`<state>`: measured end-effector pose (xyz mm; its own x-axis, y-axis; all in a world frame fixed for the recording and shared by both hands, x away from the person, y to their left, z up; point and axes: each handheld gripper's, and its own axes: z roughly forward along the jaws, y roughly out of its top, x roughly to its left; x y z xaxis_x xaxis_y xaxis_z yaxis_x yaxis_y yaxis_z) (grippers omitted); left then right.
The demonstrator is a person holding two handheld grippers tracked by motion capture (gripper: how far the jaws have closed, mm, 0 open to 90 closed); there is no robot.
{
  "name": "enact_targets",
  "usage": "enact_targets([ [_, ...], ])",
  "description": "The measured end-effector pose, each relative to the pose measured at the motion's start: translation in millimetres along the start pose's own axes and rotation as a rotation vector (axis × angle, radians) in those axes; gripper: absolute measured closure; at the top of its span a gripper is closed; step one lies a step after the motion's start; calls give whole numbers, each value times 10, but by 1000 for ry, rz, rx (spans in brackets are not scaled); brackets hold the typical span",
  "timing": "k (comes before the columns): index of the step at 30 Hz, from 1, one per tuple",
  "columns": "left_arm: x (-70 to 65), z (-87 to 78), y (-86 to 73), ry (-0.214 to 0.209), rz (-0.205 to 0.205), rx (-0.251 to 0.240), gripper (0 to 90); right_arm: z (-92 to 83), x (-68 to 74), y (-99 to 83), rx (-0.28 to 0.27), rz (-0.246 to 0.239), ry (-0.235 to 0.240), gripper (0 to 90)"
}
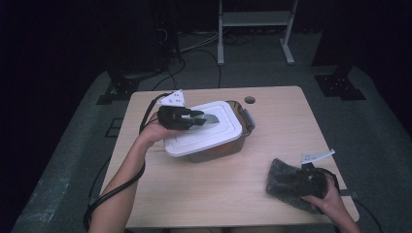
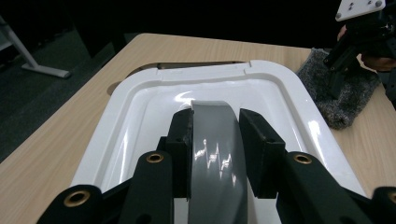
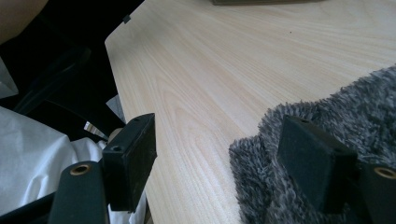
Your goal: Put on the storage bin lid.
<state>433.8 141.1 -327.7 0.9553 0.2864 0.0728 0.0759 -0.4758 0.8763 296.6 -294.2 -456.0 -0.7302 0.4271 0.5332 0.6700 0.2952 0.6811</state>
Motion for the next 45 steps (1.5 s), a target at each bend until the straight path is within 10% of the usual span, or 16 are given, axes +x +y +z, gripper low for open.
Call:
enact_targets([
  [45,149,523,137,-39,21,72,610,-30,1,-7,-4,-7,1,269],
])
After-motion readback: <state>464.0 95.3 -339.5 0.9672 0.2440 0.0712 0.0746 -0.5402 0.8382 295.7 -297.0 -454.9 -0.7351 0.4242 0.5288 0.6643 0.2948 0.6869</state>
